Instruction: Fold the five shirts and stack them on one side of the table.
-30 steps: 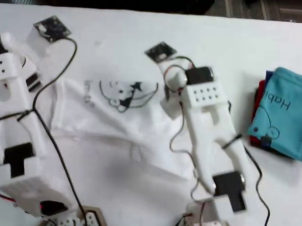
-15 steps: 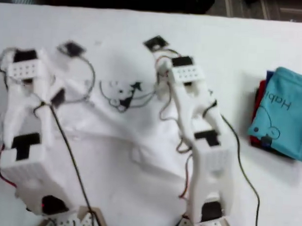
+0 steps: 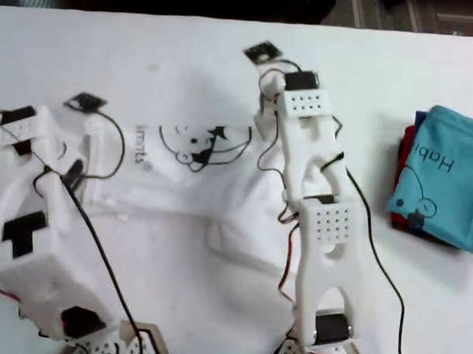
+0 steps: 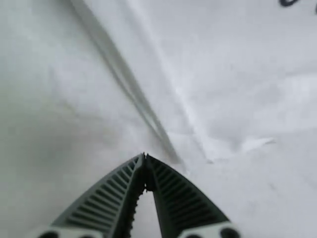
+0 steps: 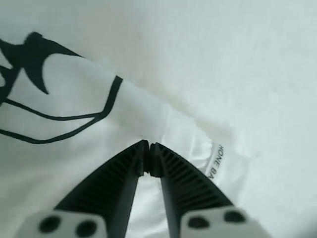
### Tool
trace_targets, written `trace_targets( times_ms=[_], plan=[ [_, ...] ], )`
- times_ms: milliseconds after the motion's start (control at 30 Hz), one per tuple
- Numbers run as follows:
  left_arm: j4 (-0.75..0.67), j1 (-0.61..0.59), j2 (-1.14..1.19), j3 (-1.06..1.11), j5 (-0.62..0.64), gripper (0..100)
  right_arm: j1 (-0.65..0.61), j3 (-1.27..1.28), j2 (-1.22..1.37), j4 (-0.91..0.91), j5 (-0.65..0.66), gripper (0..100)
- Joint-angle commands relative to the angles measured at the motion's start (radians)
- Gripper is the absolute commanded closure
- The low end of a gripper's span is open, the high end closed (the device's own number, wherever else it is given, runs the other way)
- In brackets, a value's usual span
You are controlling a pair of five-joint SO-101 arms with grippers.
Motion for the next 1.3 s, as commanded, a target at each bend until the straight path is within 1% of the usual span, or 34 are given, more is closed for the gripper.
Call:
trace_targets(
  times_ms=[0,67,100,200,267,333,467,567,633,733,833,1000,1167,1267],
  plan=[
    [0.051,0.025,-0.200,0.002,0.017,98,-0.039,-0.172,-0.015,0.105,-0.011,98.1],
    [0.057,0.048,-0.288,0.011,0.026,98,-0.064,-0.238,-0.015,0.154,-0.012,98.1],
    [0.060,0.062,-0.323,0.011,0.052,98,-0.068,-0.261,-0.016,0.154,-0.012,98.1],
    [0.035,0.111,-0.377,0.011,0.190,98,-0.073,-0.296,-0.013,0.153,-0.012,98.1],
    [-0.005,0.145,-0.358,0.023,0.278,98,-0.081,-0.287,0.004,0.153,-0.014,98.1],
    [-0.080,0.180,-0.311,0.066,0.344,98,-0.085,-0.245,0.041,0.143,-0.014,98.1],
    [-0.209,0.217,-0.166,0.144,0.440,98,-0.062,-0.219,0.165,0.120,-0.014,98.1],
    [-0.224,0.213,-0.048,0.155,0.434,98,-0.025,-0.256,0.239,0.107,-0.015,98.1],
    [-0.215,0.185,0.022,0.158,0.408,98,0.001,-0.299,0.272,0.104,-0.015,98.1],
    [-0.120,0.137,0.067,0.115,0.368,98,0.027,-0.362,0.308,0.110,-0.015,98.1],
    [-0.034,0.101,0.053,0.097,0.315,98,0.036,-0.410,0.323,0.134,-0.014,98.1],
    [0.084,0.082,-0.071,0.054,0.288,98,0.018,-0.462,0.318,0.150,-0.014,98.1],
    [0.100,0.082,-0.252,-0.028,0.301,98,-0.012,-0.555,0.297,0.153,-0.012,98.1],
    [0.100,0.070,-0.315,-0.083,0.359,98,-0.033,-0.575,0.239,0.153,-0.012,98.1]
  ],
)
